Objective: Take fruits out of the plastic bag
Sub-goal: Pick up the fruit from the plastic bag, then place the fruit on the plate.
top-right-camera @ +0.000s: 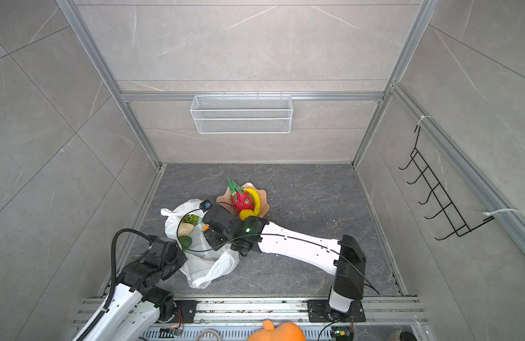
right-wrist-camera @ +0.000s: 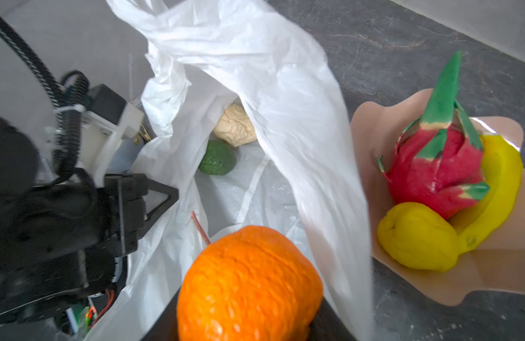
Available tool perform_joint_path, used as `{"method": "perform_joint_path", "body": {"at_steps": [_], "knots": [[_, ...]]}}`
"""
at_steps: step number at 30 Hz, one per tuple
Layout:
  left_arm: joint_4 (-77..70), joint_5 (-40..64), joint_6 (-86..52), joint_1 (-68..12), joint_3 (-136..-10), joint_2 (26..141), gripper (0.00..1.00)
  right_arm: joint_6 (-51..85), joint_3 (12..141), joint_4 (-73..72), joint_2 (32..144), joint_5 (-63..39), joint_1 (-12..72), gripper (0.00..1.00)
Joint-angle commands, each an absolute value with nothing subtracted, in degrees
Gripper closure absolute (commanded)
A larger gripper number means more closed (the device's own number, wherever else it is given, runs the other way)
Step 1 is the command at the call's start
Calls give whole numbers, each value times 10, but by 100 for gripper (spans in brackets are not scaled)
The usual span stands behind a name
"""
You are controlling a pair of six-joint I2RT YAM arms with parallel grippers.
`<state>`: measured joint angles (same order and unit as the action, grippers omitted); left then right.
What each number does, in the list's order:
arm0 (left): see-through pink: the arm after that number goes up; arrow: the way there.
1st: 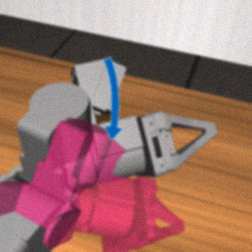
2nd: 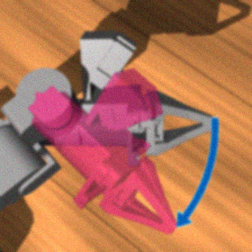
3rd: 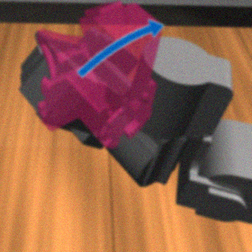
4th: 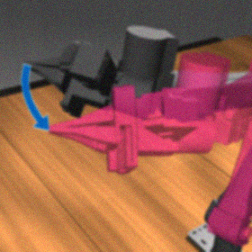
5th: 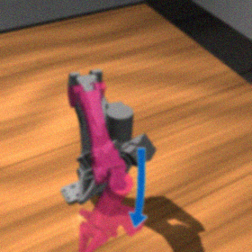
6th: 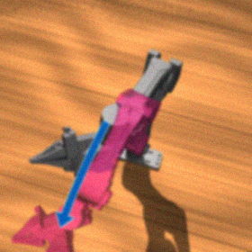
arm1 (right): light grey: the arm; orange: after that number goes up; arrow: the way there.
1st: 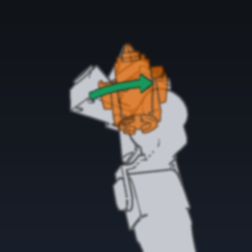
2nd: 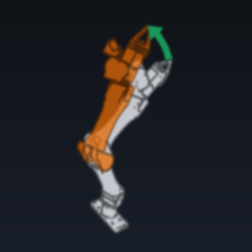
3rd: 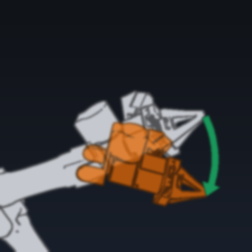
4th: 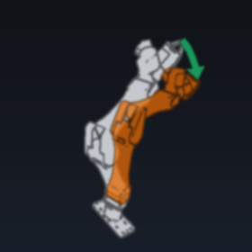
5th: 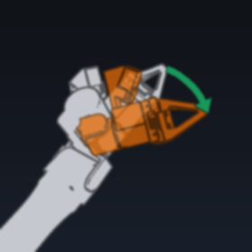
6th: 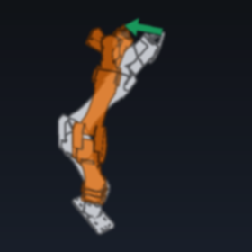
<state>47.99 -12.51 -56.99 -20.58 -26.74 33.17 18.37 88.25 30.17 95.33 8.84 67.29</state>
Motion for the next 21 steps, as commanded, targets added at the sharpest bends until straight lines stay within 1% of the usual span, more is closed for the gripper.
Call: {"method": "perform_joint_path", "body": {"at_steps": [1, 5, 7, 10, 15, 21], "knots": [[480, -133, -561, -202, -288, 336, 100, 201, 859, 312, 901, 82, 677, 57], [480, -129, -561, -203, -285, 334, 100, 190, 849, 340, 853, 120, 662, 56], [482, -128, -560, -202, -284, 334, 100, 183, 841, 344, 840, 121, 638, 56], [479, -124, -560, -202, -282, 331, 100, 169, 832, 345, 843, 114, 581, 56], [480, -122, -559, -203, -283, 328, 100, 154, 828, 325, 898, 78, 492, 57], [477, -117, -558, -203, -282, 325, 100, 153, 845, 300, 1004, 39, 418, 59]]}}
